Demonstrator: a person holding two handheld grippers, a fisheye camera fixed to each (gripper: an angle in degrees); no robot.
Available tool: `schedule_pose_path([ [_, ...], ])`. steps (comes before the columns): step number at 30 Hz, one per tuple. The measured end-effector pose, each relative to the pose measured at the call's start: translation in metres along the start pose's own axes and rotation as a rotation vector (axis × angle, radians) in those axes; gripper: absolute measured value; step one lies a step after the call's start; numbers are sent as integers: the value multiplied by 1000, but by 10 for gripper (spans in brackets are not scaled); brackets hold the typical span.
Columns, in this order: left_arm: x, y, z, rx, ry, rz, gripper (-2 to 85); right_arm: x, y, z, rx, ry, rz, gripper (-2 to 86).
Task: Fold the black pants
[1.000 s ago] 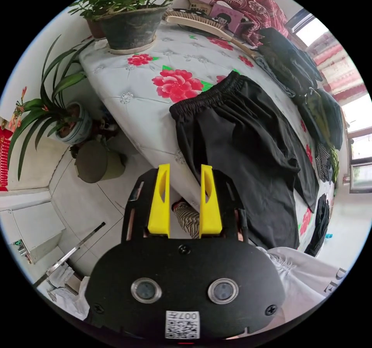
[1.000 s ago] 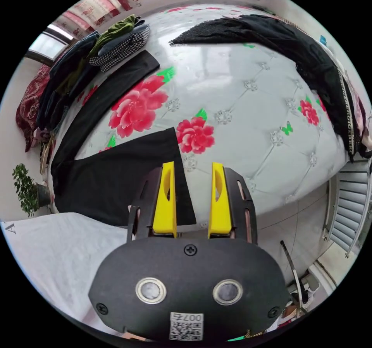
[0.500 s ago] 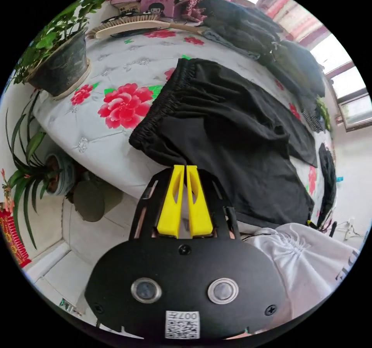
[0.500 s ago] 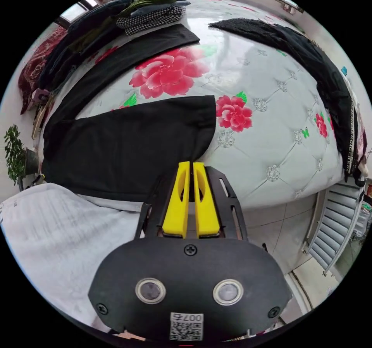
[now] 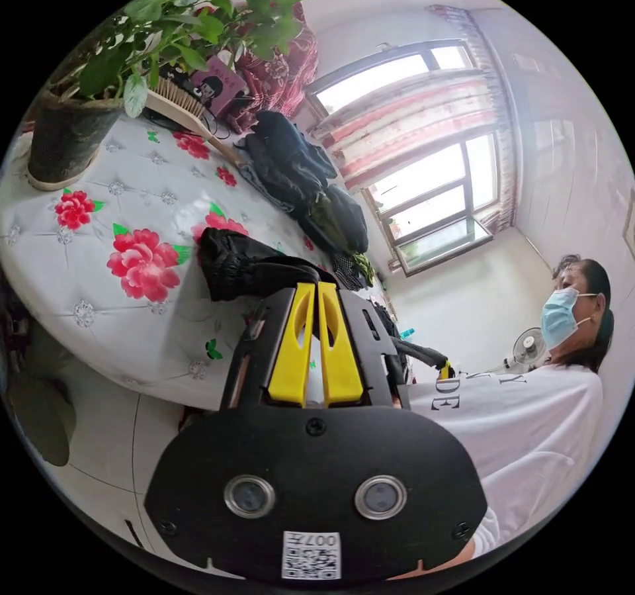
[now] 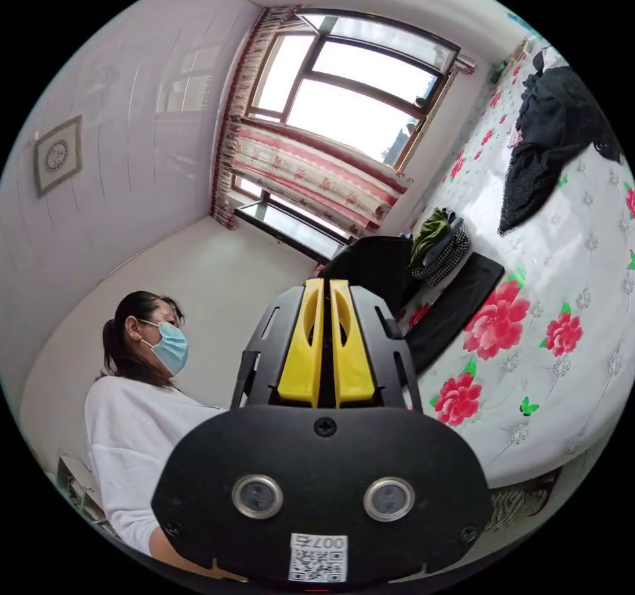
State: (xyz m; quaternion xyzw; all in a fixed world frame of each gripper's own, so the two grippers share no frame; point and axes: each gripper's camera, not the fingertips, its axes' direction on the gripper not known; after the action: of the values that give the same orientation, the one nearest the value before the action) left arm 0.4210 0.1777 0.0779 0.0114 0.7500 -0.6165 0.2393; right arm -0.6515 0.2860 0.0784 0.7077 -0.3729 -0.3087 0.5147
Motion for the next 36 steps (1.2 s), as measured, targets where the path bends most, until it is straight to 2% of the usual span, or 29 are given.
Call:
schedule_pose_path([
  [8,-55,-2,19,-35,-10,-137,-9,-1,32,-9,180,-63,64,-2],
  [14,-61,-38,66,4,-43,-221,-8,-5,-6,35,246,126,85,0],
  [18,-43,-91,141,-25,-172,-212,7,31,-78,124,227,361,170,5],
  [20,-39,-117,182,-25,-241,-193,49,58,-119,177,193,444,132,11],
  [22,-38,-145,236,-65,-374,-194,93,111,-168,247,96,547,116,25],
  [26,-21,-157,258,-113,-454,-212,111,176,-184,309,-74,679,195,43],
  [29,14,-140,239,-93,-550,-93,102,188,-156,348,-283,580,82,54],
  [31,33,-116,219,-104,-651,-43,100,187,-103,383,-579,480,-27,60],
  [36,55,-78,191,-132,-806,-63,103,162,29,447,-1091,317,-190,73],
])
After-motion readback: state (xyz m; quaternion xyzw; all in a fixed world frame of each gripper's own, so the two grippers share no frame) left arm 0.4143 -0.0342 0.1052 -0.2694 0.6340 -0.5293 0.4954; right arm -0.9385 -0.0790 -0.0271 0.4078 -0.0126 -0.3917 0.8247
